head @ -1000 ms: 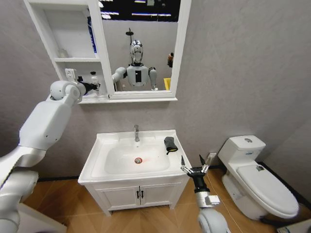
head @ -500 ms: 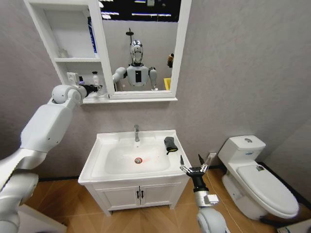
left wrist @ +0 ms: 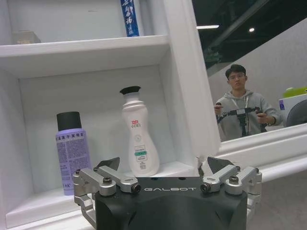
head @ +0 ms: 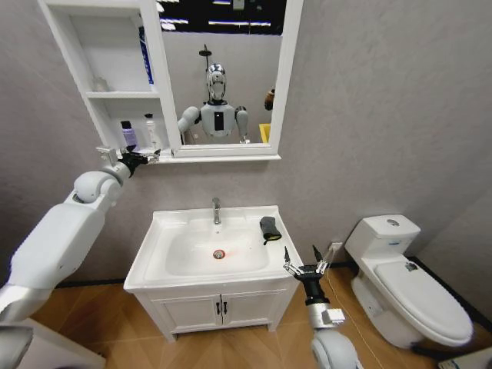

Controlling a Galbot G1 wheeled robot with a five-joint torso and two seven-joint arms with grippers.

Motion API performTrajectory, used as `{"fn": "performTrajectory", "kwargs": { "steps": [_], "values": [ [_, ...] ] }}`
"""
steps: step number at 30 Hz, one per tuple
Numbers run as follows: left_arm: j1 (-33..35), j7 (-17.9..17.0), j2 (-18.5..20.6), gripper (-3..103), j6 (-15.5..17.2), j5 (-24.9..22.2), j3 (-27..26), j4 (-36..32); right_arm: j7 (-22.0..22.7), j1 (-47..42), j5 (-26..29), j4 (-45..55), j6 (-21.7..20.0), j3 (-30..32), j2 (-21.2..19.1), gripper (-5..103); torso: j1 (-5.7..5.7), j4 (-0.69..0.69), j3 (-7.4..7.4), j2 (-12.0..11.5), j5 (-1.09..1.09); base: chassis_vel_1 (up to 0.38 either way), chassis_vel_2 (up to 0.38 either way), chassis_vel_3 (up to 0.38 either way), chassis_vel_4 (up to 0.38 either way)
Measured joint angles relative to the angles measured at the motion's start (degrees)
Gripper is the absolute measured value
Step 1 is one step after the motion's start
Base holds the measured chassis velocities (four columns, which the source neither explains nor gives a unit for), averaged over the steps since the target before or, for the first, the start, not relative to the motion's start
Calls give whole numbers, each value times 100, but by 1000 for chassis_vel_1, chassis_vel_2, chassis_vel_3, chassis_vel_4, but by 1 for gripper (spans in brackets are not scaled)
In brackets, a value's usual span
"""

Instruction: Move facial cleanser and shampoo from washbasin to cabinet, then wipe washbasin with towel.

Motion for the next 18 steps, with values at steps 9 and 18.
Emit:
{"fn": "performTrajectory", "kwargs": {
  "steps": [9,18],
  "values": [
    [2185,-824,-37,100,-221,461,-1375,-1250,154,3,189,-25,-234,-24,-27,100,0,1,0,0,-1,0,0,0,0],
    [4971,-743,-976,100,-520,1449,-3245,-2320,346,251,444,-26,-670,-69,-176,100,-1,3,0,0,-1,0,0,0,0]
  ]
}}
